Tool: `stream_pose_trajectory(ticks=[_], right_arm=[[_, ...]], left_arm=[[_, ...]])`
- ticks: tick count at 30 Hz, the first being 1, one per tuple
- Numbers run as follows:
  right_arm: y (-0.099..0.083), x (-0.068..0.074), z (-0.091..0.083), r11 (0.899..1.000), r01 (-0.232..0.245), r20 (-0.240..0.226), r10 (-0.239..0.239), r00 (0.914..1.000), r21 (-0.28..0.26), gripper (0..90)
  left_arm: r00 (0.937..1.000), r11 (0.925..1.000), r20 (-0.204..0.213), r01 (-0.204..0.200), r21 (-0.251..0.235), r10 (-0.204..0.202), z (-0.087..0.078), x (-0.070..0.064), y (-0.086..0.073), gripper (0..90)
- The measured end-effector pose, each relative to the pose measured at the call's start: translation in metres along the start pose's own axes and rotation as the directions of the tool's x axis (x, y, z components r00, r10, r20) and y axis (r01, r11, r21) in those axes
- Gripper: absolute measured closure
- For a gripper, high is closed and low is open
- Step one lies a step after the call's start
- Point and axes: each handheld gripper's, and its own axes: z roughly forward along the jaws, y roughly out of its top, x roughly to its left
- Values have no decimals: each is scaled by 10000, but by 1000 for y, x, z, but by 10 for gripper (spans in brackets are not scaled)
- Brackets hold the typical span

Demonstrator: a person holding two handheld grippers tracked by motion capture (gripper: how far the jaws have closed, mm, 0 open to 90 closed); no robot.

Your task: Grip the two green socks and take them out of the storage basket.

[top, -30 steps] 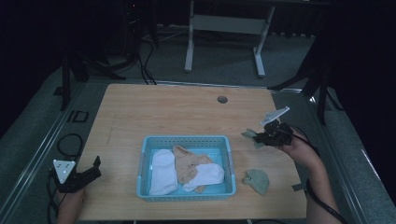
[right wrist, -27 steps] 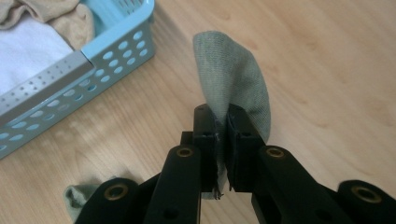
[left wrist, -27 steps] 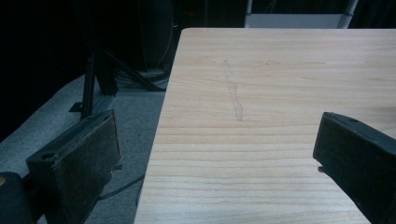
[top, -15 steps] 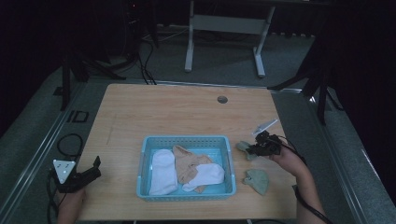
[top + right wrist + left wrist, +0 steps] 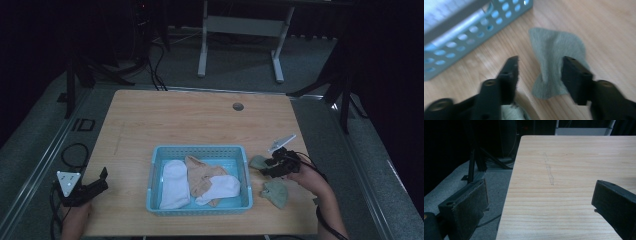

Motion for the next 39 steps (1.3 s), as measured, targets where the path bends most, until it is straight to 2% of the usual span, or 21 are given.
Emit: stream_pose_trajectory(ticks=[2,6,8,10,12,14,17,19,21,23,27,31,32,33,34,36,37,38,39], right_arm=[[-1,1,-7,9995,0,200,7,9998,-314,380],[-6,-3,-13,9965,-380,267,401,9988,-745,298],[-11,-6,-15,9937,-632,234,656,9976,-928,266],[-16,-9,-16,9910,-801,-46,800,9968,-1073,171],[-21,-12,-17,9872,-1038,-79,1036,9946,-1207,160],[-26,-15,-17,9833,-1305,127,1331,9910,-1268,137],[-35,-20,-19,9732,-1562,394,1650,9855,-1688,137],[-42,-24,-22,9608,-1790,601,1956,9788,-2116,137],[-48,-29,-24,9443,-2158,392,2324,9718,-2485,137],[-55,-33,-25,9343,-2378,490,2595,9645,-2655,136],[-67,-37,-26,9139,-2628,707,2977,9520,-3094,131],[-81,-39,-27,8833,-2831,966,3406,9352,-3737,118],[-81,-39,-27,8833,-2831,966,3406,9352,-3737,118],[-88,-38,-26,8752,-2832,1186,3534,9279,-3923,118],[-90,-37,-26,8733,-2872,1250,3603,9244,-3936,118],[-94,-37,-24,8749,-2858,1376,3626,9218,-3909,118],[-98,-36,-22,8760,-2844,1675,3711,9134,-3895,118],[-98,-36,-22,8760,-2844,1675,3711,9134,-3895,118],[-103,-36,-20,8699,-2956,1698,3853,9070,-3947,118]], left_arm=[[10000,10000,-2,3,-3,-3,0,0,0,4],[10000,10000,-16,-6,6,6,0,0,0,4],[10000,10000,-14,-6,12,6,0,0,0,4],[10000,10000,-10,-1,18,1,0,0,0,4],[10000,10000,-16,-4,19,4,0,0,0,4],[10000,10000,-19,-4,17,4,0,0,0,4],[10000,10000,-12,2,23,-2,0,0,0,3],[10000,10000,-15,2,23,-2,0,0,0,4],[10000,10000,-34,11,23,-11,0,0,0,4],[10000,10000,-37,8,23,-8,0,0,0,4],[10000,10000,-26,37,18,-37,0,0,0,4],[10000,10000,-31,35,15,-35,0,0,0,4],[10000,10000,-31,35,15,-35,0,0,0,4],[10000,10000,-38,25,23,-25,0,0,0,4],[10000,10000,-38,25,23,-25,0,0,0,4],[10000,10000,-38,27,31,-27,0,0,0,3],[10000,10000,-32,49,27,-49,0,0,0,4],[10000,10000,-32,49,27,-49,0,0,0,4],[10000,10000,-43,24,36,-24,0,0,0,4]])
